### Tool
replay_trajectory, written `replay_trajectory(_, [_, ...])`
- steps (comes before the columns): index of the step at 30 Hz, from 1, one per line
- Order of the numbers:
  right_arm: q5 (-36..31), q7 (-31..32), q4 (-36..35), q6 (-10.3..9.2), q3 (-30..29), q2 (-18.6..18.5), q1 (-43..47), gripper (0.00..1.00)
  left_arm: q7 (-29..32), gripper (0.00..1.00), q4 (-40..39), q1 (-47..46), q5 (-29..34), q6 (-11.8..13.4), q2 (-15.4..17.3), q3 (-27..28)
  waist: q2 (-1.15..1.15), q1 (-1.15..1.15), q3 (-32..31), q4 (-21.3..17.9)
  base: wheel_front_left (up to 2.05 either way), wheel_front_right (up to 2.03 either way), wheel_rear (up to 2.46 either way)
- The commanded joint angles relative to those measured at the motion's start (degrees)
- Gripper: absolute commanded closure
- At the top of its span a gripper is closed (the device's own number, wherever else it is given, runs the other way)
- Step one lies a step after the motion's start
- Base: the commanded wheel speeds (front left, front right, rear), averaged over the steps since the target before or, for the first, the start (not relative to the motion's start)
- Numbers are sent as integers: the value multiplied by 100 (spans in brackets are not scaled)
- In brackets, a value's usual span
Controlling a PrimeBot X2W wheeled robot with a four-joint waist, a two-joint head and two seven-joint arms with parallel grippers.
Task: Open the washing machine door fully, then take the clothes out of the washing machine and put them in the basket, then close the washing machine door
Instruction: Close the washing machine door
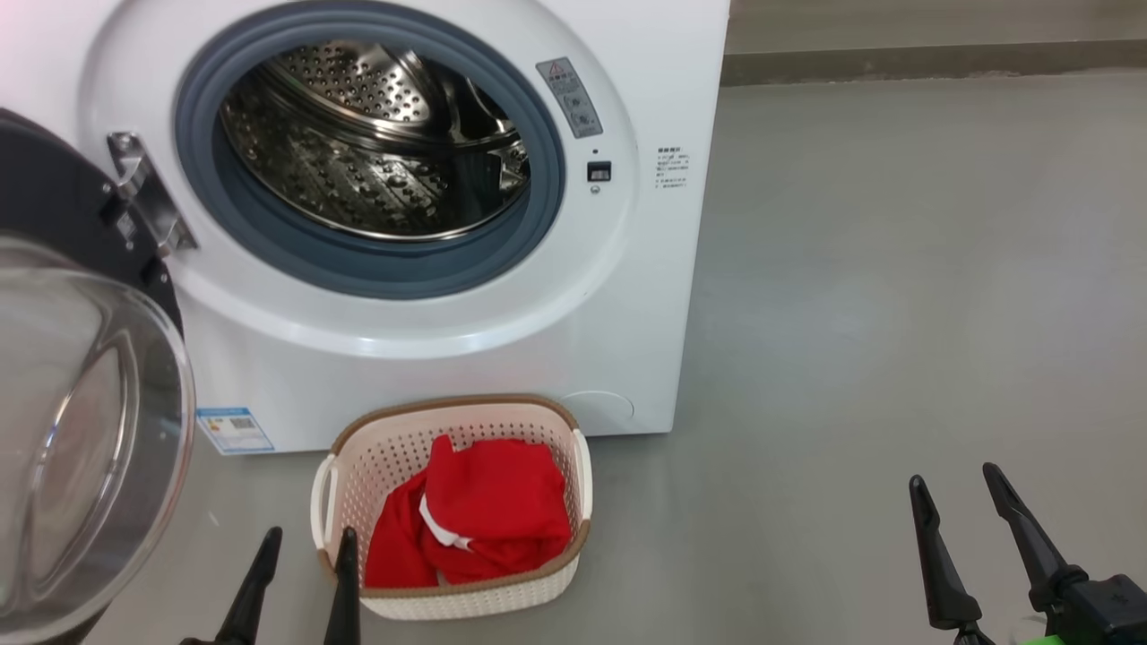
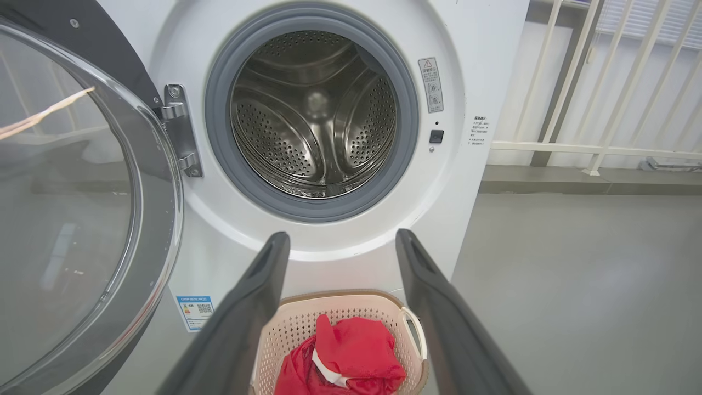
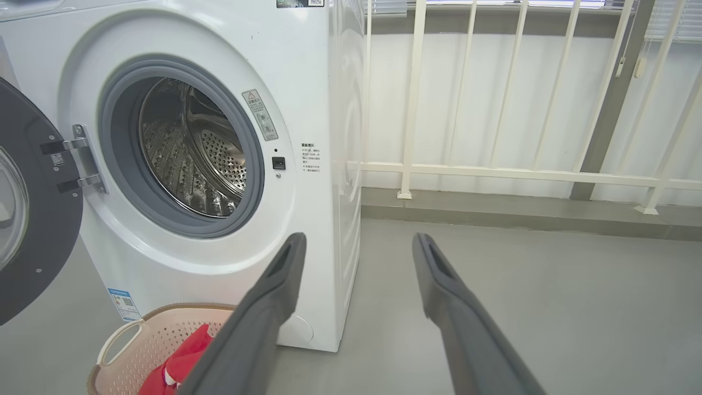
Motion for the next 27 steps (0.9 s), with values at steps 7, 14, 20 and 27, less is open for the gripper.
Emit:
replay_trajectory(7, [28,-36,-154,35,133,-96,-73,0,-53,0,-69,-142,138,81,88,132,0,0,39,24,-65,65,0])
replay_trajectory(14, [39,-36,-160,35,123,-96,-79,0,-53,0,-206,-176,181,277,78,174,0,0,76,51,-2,2,0])
replay_trajectory(20, [23,-36,-183,35,90,-96,-81,0,-53,0,-329,-181,242,365,68,186,0,0,125,96,0,0,0])
replay_trajectory(27, [6,-36,-199,35,88,-96,-116,0,-53,0,-383,-212,239,381,61,182,0,0,169,228,0,0,0])
